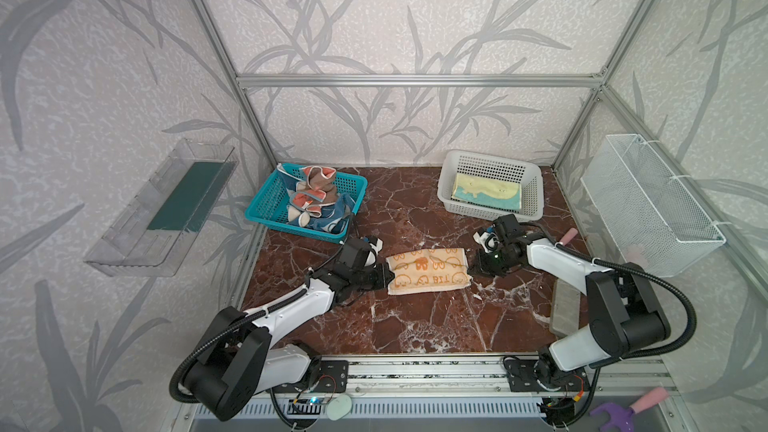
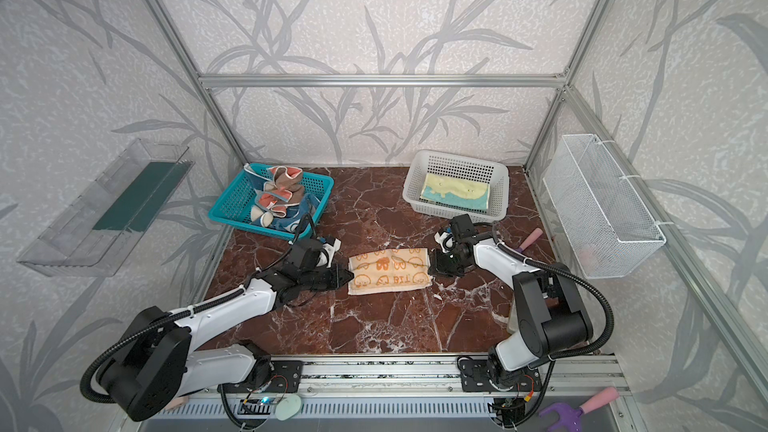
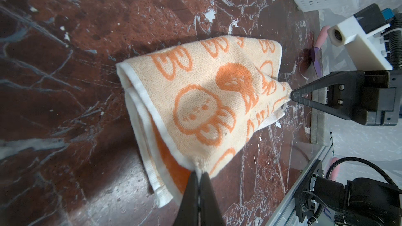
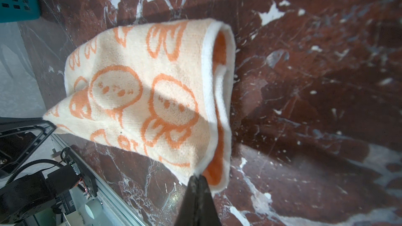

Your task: Fold and stack the towels

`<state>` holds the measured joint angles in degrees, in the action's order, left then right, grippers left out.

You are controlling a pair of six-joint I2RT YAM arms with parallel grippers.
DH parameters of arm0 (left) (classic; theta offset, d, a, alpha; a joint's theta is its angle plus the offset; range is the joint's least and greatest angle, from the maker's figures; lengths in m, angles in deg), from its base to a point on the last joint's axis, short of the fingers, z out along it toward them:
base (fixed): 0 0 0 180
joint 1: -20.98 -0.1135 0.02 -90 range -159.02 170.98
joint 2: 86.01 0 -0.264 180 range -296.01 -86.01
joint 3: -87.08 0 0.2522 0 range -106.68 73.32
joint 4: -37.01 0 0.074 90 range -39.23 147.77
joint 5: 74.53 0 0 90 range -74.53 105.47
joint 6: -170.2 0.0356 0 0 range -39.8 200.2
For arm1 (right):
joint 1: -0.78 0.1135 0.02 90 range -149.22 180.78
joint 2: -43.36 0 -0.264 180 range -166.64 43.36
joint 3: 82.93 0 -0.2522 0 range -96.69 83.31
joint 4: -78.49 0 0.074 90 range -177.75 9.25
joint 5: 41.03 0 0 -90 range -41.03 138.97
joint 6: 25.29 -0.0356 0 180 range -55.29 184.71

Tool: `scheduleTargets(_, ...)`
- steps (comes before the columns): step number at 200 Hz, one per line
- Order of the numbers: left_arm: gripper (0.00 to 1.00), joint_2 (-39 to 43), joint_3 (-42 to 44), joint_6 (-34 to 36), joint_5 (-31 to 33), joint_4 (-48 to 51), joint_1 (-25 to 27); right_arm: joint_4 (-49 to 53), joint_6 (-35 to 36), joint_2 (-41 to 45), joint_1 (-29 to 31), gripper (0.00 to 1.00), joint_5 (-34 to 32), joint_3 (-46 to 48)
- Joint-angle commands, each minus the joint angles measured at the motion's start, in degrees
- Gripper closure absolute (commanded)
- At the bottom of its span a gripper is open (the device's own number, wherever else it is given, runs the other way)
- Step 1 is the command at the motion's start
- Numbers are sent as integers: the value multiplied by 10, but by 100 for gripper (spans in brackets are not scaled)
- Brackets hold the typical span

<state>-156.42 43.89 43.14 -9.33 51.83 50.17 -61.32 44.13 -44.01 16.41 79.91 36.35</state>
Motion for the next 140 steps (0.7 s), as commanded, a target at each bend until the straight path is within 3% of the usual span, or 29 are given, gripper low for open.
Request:
scheduleTargets(1,100,20,15,4,12,20,-2,11,-4,42,1,100,18,16)
scheduleTargets(36,100,19,45,2,19,34,-2,36,5,73,1,100,11,52)
scheduleTargets(47,90,24,51,3,23,54,-3,45,7,76,1,100,17,62)
scheduleTargets(64,69,59,59,7,45,96,-3,74,10,90,1,83,23,68)
scheduleTargets(81,58,116,62,7,86,135,-3,120,21,120,1,61,18,56)
scheduleTargets(113,55,201,43,22,143,168,-9,182,34,170,1,52,-27,2)
scheduleTargets(140,59,159,-5,42,132,140,-10,142,18,142,7,51,-32,-39)
